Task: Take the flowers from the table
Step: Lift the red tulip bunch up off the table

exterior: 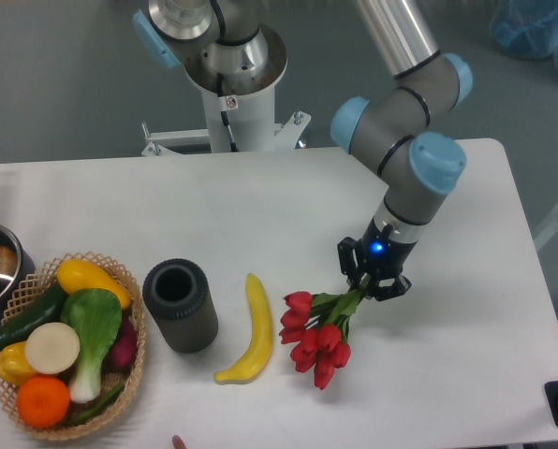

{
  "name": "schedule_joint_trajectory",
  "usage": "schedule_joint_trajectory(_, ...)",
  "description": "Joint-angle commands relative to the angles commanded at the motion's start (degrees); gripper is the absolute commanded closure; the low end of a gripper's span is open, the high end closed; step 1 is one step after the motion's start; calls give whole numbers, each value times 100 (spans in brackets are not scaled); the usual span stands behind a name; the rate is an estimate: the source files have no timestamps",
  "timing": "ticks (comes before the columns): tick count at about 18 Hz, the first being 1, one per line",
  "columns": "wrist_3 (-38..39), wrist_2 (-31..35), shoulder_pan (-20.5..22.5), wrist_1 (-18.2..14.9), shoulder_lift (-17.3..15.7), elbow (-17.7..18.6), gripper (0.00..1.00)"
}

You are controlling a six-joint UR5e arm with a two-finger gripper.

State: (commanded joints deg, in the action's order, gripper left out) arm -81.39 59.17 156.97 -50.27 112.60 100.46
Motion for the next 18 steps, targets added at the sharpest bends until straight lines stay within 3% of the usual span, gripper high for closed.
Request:
schedule_joint_trajectory(9,957,-2338,264,-9,-422,-185,75)
schedule_joint_trajectory(13,1046,-2814,317,0,-510,-176,75)
schedule_joint_trajectory(18,1046,-2894,334,0,-511,-176,75)
